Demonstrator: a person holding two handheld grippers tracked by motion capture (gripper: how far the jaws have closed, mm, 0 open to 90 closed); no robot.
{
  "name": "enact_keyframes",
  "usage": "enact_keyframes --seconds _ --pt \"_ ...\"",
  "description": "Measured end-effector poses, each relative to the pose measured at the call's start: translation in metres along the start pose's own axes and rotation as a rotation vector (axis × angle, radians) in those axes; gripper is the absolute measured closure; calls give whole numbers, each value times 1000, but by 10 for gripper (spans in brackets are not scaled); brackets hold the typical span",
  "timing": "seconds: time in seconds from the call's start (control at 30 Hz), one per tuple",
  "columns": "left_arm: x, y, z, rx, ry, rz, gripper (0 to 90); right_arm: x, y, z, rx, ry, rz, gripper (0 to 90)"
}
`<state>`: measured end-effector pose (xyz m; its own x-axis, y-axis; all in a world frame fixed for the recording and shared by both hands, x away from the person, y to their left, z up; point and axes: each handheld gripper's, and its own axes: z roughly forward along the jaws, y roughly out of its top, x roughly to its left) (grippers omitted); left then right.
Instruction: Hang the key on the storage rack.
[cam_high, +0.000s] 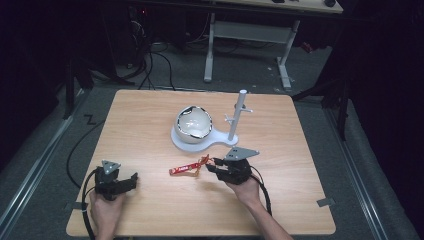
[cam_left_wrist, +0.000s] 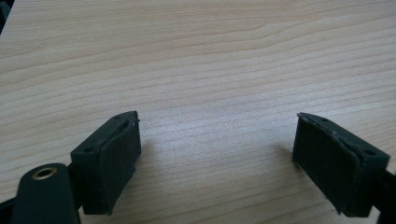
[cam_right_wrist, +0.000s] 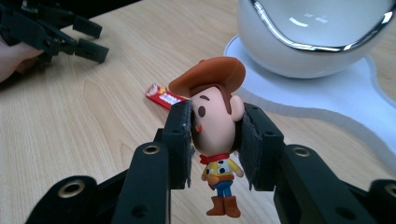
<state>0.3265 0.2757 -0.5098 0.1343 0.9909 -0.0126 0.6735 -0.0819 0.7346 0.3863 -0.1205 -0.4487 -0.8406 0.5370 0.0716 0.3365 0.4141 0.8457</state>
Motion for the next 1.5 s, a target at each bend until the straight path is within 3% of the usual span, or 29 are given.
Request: enact_keyframes --seconds 0.83,1.2,1.5 --pt "0 0 0 0 -3 4 160 -26 6 -93 -130 -127 21 664" --pt "0 0 0 -1 -5 6 162 -41 9 -123 -165 -188 45 664" --pt "0 0 0 -1 -5 6 162 -52 18 -136 -172 -235 41 663"
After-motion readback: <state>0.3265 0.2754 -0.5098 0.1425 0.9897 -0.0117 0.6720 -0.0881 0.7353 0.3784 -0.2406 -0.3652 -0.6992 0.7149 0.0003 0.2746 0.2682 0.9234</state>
